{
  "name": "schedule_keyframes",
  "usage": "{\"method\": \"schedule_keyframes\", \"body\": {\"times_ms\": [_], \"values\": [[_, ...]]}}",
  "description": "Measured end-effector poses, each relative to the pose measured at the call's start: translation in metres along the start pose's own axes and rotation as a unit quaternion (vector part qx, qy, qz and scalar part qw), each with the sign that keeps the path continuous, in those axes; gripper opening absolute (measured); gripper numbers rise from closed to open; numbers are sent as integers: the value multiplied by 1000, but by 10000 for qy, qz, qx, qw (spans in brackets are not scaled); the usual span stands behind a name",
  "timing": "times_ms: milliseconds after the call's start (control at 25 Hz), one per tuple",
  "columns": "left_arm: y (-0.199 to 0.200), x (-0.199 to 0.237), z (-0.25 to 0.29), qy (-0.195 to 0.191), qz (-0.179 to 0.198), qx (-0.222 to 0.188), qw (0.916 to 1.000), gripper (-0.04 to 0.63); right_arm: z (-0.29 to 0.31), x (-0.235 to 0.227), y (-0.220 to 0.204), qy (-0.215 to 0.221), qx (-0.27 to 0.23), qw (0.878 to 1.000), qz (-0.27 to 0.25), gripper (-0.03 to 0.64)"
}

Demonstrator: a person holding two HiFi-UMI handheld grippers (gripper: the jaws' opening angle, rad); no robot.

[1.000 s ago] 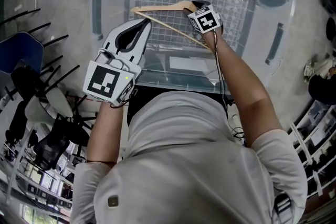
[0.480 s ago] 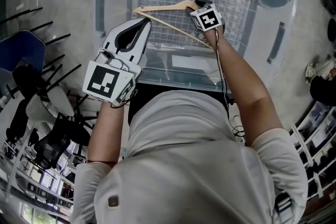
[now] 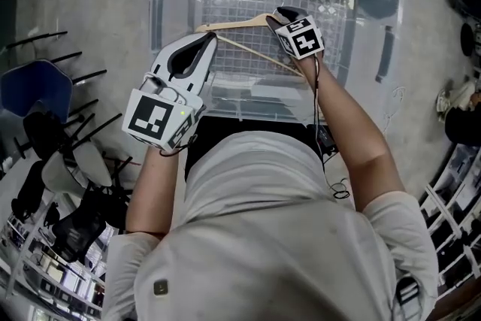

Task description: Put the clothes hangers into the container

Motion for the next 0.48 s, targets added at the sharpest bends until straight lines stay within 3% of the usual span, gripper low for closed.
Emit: {"method": "schedule_keyframes", "body": {"times_ms": [240, 480], "values": [[14, -9, -32, -156, 219, -193, 9995, 17, -81, 33, 32, -162, -773, 9969, -21, 118], [23, -20, -69, -354, 480, -387, 9975, 16, -160, 82, 57, -340, -1606, 9864, 36, 73]]}}
Point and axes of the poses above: the fingertips, and each gripper's own axes: z forward along the fingers, x to its left, y out of its top, the point moved 10 cm from there along -z, backward along the fingers, and after that the axes turned 4 degrees about -y, right-handed, at the moved point
